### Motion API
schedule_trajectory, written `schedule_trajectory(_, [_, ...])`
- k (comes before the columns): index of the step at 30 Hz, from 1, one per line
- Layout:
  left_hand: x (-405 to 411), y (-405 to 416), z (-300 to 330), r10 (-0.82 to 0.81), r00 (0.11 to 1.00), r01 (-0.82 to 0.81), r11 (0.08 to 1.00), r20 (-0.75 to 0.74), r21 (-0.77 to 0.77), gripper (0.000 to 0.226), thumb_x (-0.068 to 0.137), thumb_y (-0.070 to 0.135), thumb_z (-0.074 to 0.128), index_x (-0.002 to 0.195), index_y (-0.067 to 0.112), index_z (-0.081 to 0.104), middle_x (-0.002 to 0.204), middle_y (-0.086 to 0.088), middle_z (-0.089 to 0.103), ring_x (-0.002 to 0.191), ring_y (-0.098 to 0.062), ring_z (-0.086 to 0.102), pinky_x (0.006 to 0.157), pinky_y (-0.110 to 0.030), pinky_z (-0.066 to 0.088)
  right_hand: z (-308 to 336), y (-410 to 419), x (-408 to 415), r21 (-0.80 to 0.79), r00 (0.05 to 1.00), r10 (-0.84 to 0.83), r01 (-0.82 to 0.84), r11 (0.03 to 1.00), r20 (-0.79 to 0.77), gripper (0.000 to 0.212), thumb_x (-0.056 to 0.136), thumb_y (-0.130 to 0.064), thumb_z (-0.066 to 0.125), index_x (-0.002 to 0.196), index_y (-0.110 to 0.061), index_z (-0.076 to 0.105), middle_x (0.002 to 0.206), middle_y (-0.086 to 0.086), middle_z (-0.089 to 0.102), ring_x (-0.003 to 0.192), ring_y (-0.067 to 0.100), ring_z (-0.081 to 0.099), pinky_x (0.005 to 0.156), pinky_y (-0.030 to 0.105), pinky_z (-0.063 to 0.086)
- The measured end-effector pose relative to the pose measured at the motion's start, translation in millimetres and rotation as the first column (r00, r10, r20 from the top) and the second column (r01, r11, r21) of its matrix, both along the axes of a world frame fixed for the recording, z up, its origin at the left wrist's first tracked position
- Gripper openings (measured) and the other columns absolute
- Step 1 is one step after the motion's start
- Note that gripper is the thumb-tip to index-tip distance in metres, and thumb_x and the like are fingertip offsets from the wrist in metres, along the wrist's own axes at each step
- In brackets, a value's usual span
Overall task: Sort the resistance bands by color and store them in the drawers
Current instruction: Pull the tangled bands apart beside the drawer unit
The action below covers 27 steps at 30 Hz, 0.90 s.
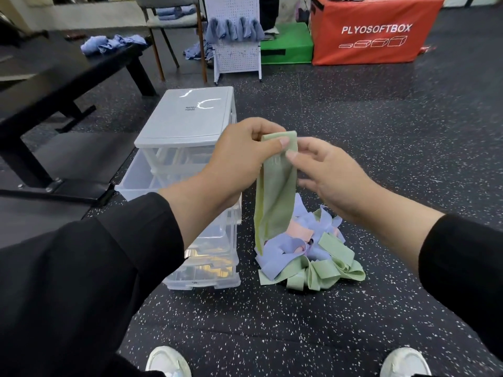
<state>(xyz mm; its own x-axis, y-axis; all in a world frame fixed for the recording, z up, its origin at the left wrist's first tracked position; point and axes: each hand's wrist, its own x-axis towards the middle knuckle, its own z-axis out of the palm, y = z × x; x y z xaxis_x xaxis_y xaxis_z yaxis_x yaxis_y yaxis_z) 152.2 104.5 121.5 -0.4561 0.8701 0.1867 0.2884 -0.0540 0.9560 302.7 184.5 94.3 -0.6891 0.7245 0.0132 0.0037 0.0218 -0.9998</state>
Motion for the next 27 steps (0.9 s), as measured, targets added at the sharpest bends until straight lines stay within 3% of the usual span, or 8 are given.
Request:
schedule_trajectory(2, [2,2,7,-0.014,0.994,0.011,0.999,0.109,0.032,0.021,0.088,0.012,0.077,0.108,0.012,0.071,0.098,-0.004,0.071,0.087,-0.010,0.066,0.085,-0.027,0.055,-1,0,-1,0.104,0.998,0.008,-0.014,0.994,0.060,0.020,0.100,-0.029,0.061,0.108,-0.014,0.070,0.107,0.017,0.075,0.090,0.033,0.067,0.094,0.059,0.053])
schedule_trajectory(4, [3,3,10,-0.056,0.977,0.053,0.998,0.204,0.019,0.029,0.087,0.020,0.077,0.114,0.011,0.070,0.109,-0.011,0.073,0.098,-0.017,0.068,0.097,-0.038,0.055,3,0,-1,0.168,0.999,-0.022,0.014,0.986,0.049,0.019,0.102,-0.028,0.057,0.101,-0.012,0.069,0.091,0.006,0.075,0.075,0.017,0.062,0.081,0.046,0.053])
schedule_trajectory(6, [4,4,14,-0.105,0.967,0.108,0.994,0.233,-0.001,0.021,0.093,0.023,0.073,0.105,0.007,0.074,0.107,-0.018,0.075,0.095,-0.022,0.069,0.102,-0.050,0.052,12,0,-1,0.232,0.998,-0.047,0.035,0.972,0.044,0.019,0.105,-0.026,0.053,0.100,-0.013,0.067,0.080,-0.008,0.072,0.066,0.003,0.059,0.073,0.036,0.051])
schedule_trajectory(9, [8,11,22,-0.095,0.962,0.080,0.995,0.255,0.067,0.022,0.095,0.023,0.070,0.107,0.005,0.073,0.109,-0.017,0.075,0.097,-0.028,0.071,0.102,-0.056,0.051,20,8,1,0.266,0.997,-0.064,0.049,0.963,0.049,0.017,0.102,-0.035,0.055,0.101,-0.022,0.066,0.095,-0.001,0.076,0.085,0.015,0.071,0.082,0.048,0.057])
schedule_trajectory(13, [28,29,45,-0.151,0.986,0.139,0.979,0.075,0.150,0.026,0.098,0.028,0.064,0.113,0.007,0.067,0.112,-0.016,0.075,0.108,-0.035,0.071,0.096,-0.057,0.055,28,29,16,0.295,0.997,-0.047,0.028,0.955,0.056,0.018,0.102,-0.032,0.057,0.118,-0.023,0.058,0.109,-0.001,0.076,0.101,0.016,0.073,0.089,0.041,0.056])
schedule_trajectory(16, [46,44,54,-0.226,0.961,0.193,0.962,0.162,0.195,0.020,0.108,0.022,0.047,0.114,0.006,0.058,0.102,-0.019,0.076,0.098,-0.036,0.073,0.093,-0.056,0.057,36,47,36,0.345,0.995,-0.045,0.011,0.939,0.090,0.023,0.104,-0.023,0.056,0.126,-0.017,0.055,0.117,0.002,0.074,0.102,0.012,0.071,0.089,0.037,0.056])
schedule_trajectory(21, [69,74,44,-0.253,0.907,0.196,0.961,0.336,0.195,0.035,0.112,0.027,0.034,0.132,0.000,0.044,0.102,-0.026,0.072,0.095,-0.041,0.072,0.092,-0.062,0.056,26,78,75,0.443,0.973,-0.104,0.003,0.896,0.205,0.011,0.104,-0.019,0.057,0.100,-0.020,0.068,0.090,-0.008,0.075,0.082,0.006,0.065,0.090,0.041,0.057])
schedule_trajectory(27, [94,100,19,-0.280,0.901,0.245,0.959,0.331,0.145,0.026,0.109,0.024,0.045,0.123,0.004,0.051,0.124,-0.030,0.065,0.105,-0.037,0.067,0.100,-0.065,0.050,-14,111,106,0.431,0.966,-0.193,0.102,0.896,0.171,0.013,0.098,-0.021,0.067,0.085,-0.019,0.072,0.076,0.001,0.072,0.072,0.011,0.060,0.076,0.040,0.053])
